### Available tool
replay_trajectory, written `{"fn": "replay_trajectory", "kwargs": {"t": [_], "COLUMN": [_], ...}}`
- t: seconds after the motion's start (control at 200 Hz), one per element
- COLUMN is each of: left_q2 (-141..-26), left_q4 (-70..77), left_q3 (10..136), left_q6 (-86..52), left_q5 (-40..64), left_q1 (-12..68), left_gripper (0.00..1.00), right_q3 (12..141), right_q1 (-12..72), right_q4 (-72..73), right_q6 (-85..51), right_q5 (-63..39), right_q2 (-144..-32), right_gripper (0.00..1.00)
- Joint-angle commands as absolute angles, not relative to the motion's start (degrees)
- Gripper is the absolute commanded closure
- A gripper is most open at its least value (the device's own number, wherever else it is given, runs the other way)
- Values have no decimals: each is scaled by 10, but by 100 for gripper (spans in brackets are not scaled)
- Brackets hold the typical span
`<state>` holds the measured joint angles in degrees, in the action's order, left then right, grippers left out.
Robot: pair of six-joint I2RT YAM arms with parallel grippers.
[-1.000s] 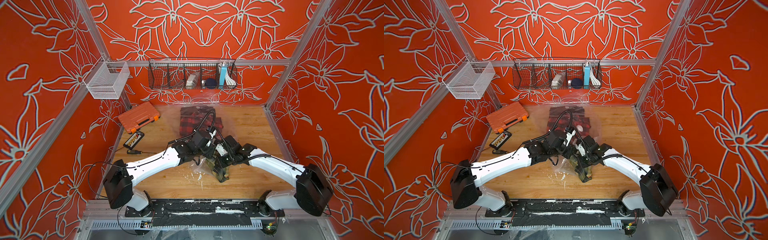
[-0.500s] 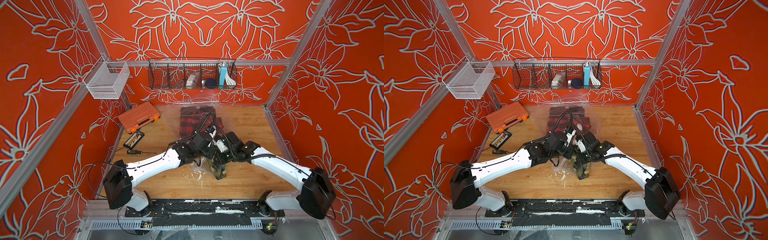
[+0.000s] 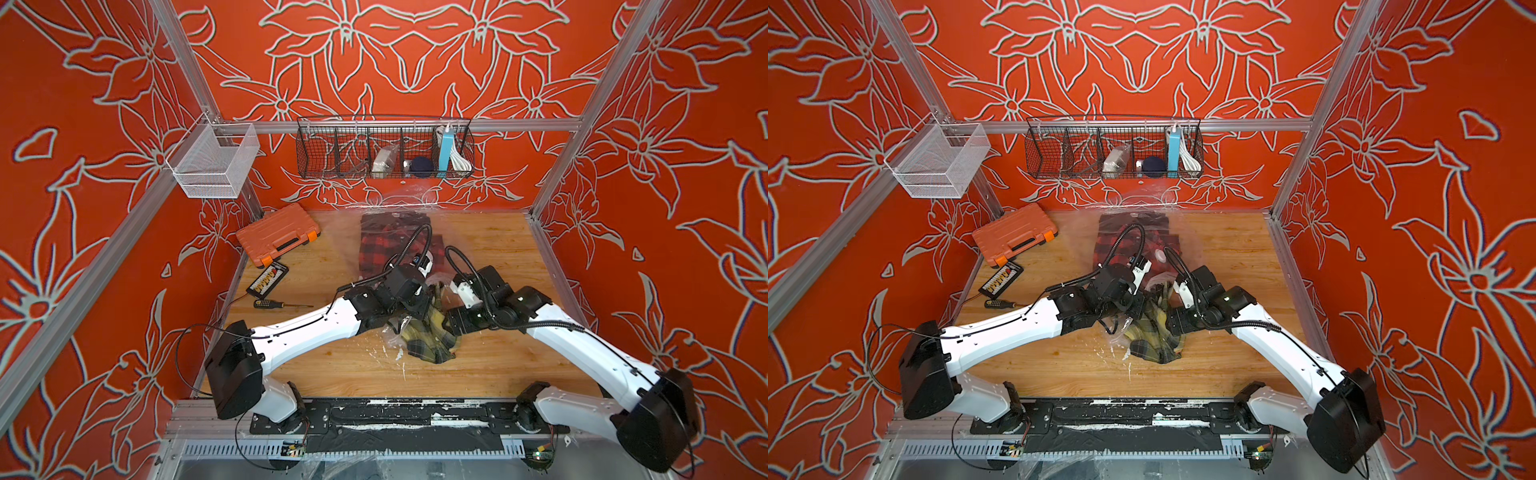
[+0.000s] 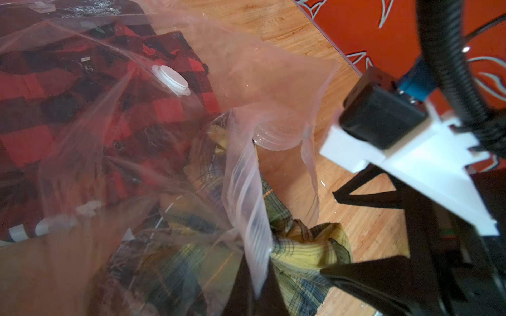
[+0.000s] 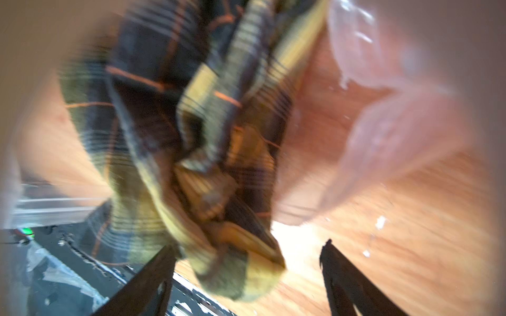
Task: Place the folded shirt into the vacuum bag
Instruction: Place the shirt in the vacuum bag.
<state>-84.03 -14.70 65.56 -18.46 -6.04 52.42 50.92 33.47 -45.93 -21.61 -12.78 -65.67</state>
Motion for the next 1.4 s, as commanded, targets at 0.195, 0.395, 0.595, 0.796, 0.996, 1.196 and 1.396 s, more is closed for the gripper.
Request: {"fn": "replay_trajectory", "kwargs": {"t": [0.195,0.395,0.595,0.796,0.996,1.196,1.396], "left_q2": [-849,-877,-876,-860,-860,-866,-887], "left_q4": [-138,-168,-169,-161,-148,-135,-124], "left_q3": [686,744,757,703,684,673,675], "left_q6": [-159,-121,-105,-121,-138,-140,-140], "left_q5": [-6,11,41,23,33,38,39], "left_q1": [527,535,551,554,559,562,564], "left_gripper": [97,99,99,100,100,100,100], "right_q3": [447,426,419,391,388,351,307], "right_q1": [356,361,328,285,278,282,303], "right_q4": [-397,-376,-391,-395,-399,-449,-441], "right_q6": [-328,-351,-339,-367,-355,-390,-479], "right_q5": [-115,-137,-49,83,28,-29,-98], "right_q2": [-608,-595,-629,-591,-633,-564,-538], "right_gripper": [21,21,23,30,32,29,27]}}
